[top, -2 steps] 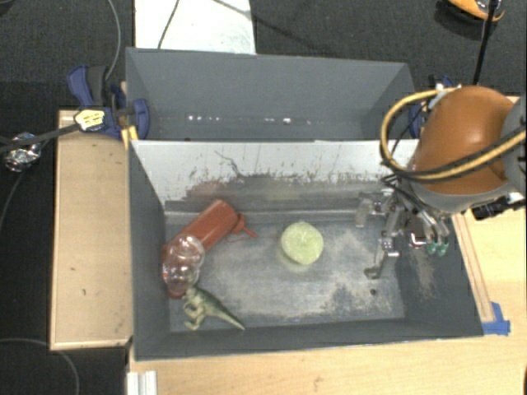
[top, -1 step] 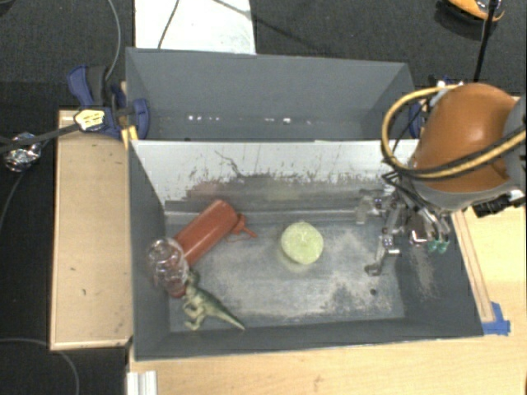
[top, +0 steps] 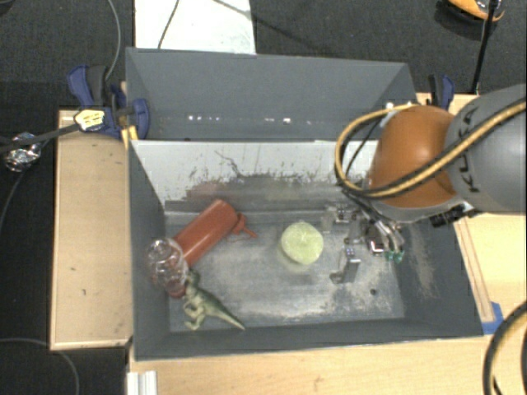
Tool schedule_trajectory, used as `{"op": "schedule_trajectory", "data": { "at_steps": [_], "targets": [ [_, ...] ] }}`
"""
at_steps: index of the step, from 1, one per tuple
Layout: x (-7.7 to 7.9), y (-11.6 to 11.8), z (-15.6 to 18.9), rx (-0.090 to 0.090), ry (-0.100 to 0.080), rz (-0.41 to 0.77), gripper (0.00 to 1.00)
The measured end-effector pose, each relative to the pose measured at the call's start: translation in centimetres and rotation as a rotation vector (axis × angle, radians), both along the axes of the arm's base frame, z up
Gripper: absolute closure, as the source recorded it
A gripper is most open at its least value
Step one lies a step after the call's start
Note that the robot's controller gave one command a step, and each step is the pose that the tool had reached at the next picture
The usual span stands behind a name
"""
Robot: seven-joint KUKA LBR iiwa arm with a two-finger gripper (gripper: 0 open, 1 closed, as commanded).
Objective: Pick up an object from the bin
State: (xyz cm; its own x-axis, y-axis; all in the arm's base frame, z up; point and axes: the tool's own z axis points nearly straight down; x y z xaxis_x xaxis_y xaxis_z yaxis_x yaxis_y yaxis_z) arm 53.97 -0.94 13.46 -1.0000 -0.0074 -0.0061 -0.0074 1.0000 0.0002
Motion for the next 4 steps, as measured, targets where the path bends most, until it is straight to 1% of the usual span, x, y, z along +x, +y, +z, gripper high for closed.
{"op": "schedule_trajectory", "data": {
  "at_steps": [1,2,3,4],
  "targets": [
    [1.4,2.8,-1.5,0.001,0.011,-0.096,0.0],
    [1.7,3.8,0.5,0.002,-0.003,-0.131,0.0],
    [1.9,3.8,-6.2,0.001,0.004,-0.13,0.0],
    [1.1,4.3,-6.0,0.005,-0.016,-0.271,1.0]
  ]
}}
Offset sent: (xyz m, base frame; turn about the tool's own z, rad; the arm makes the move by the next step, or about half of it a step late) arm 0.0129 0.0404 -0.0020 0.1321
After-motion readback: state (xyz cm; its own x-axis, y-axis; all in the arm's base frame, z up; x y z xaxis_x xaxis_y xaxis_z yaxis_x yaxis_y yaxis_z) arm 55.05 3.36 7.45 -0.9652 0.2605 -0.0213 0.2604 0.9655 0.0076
